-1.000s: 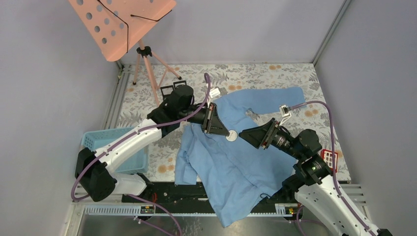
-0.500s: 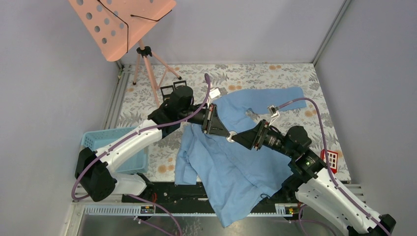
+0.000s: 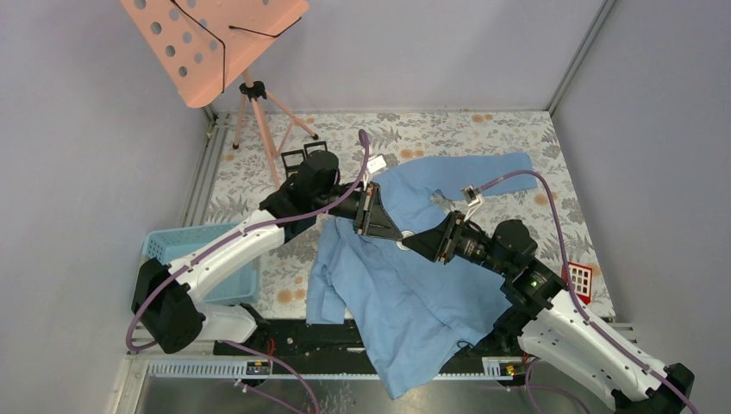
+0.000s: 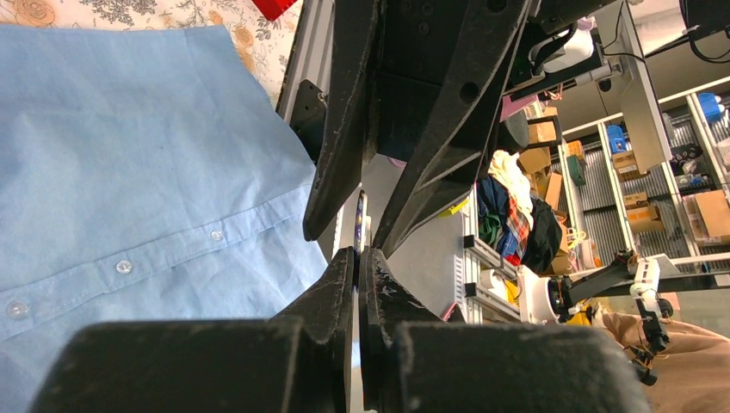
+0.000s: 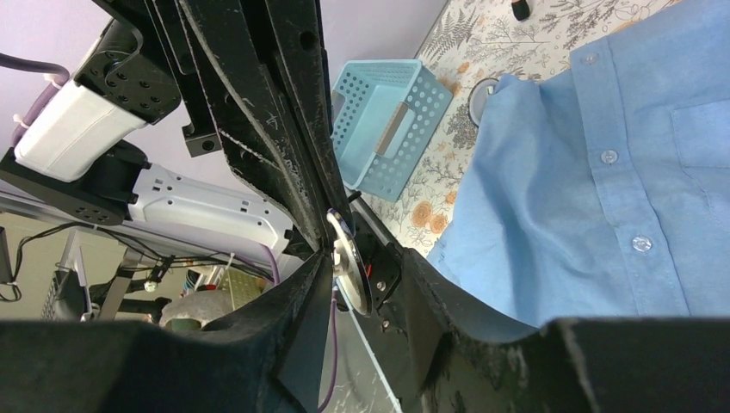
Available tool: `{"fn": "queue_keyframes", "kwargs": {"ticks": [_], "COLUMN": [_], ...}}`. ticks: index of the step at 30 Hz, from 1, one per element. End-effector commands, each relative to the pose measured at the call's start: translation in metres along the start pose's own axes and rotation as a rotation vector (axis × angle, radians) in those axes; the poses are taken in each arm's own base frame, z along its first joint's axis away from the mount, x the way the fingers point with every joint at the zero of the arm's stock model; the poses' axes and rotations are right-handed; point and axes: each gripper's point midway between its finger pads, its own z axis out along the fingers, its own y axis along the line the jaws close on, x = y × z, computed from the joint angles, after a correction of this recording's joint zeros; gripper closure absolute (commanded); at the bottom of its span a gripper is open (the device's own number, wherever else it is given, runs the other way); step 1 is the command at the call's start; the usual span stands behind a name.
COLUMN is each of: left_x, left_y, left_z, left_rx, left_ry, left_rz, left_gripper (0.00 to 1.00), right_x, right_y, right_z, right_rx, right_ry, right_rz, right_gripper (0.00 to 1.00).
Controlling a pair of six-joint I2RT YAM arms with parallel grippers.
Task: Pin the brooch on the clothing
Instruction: Adjust the brooch.
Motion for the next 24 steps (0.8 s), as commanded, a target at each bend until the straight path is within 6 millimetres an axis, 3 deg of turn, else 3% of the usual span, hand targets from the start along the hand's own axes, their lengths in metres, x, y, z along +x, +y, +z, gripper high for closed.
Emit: {"fn": "queue_keyframes", "kwargs": {"ticks": [1, 16, 24], "left_x": [-0.0065, -0.0064, -0.0061], "left_y": [-0.0072, -0.0085, -0.0075], "left_z": [0.0001, -0.0002, 0.0003], "left_rx": [0.040, 0.045, 0.045], "left_ry": [-0.016, -0.017, -0.015], "left_rz": [0.052, 0.056, 0.052], "left_gripper": [1.00, 1.00, 1.00], "right_x": [-0.0155, -0.0114, -0.0087], "right_y": [0.0165, 0.0093, 0.0111], "right_z": [0.0017, 0.0014, 0.0014], "right_rx": [-0.031, 0.003, -0.006], "right_ry": [-0.048, -0.047, -0.033], "right_rz": [-0.057, -0.075, -0.080], "right_gripper": [0.59, 0.82, 0.82]}}
